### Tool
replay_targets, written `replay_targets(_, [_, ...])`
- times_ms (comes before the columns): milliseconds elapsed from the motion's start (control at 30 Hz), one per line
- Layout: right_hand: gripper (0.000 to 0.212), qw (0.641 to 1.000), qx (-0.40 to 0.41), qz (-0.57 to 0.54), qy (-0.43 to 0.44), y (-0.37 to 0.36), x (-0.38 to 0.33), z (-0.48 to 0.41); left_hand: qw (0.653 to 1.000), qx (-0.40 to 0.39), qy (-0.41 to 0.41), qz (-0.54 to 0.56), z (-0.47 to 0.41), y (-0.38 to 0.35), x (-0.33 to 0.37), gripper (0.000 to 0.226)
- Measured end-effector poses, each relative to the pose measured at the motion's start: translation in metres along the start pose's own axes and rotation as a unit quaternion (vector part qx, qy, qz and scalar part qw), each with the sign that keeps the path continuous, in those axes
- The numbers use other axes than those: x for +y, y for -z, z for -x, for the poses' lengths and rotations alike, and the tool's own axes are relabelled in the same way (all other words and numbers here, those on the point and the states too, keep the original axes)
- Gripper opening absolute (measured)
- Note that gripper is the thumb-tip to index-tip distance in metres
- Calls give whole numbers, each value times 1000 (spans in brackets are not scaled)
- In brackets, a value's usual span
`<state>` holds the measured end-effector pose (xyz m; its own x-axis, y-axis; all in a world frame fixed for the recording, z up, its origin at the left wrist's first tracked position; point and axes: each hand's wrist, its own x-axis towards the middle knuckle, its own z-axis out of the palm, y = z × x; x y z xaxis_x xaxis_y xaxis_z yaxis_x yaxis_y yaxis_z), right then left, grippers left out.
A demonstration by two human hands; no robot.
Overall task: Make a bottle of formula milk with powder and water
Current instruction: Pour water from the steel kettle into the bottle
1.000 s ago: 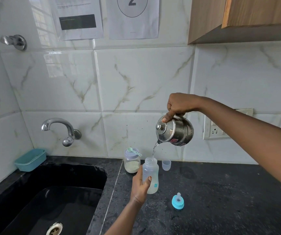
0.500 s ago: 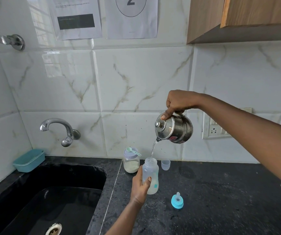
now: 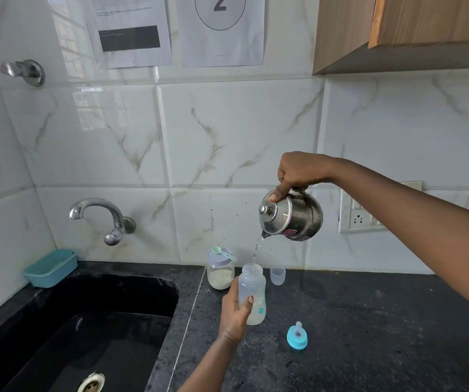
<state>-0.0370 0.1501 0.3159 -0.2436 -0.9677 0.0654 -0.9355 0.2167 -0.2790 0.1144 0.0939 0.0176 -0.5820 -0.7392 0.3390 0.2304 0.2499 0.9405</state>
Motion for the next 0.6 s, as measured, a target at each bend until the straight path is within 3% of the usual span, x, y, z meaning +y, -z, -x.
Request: replay_targets(600, [57, 1000, 7, 18, 8, 4, -5, 0, 1000, 2, 11, -1, 2, 0, -3, 93])
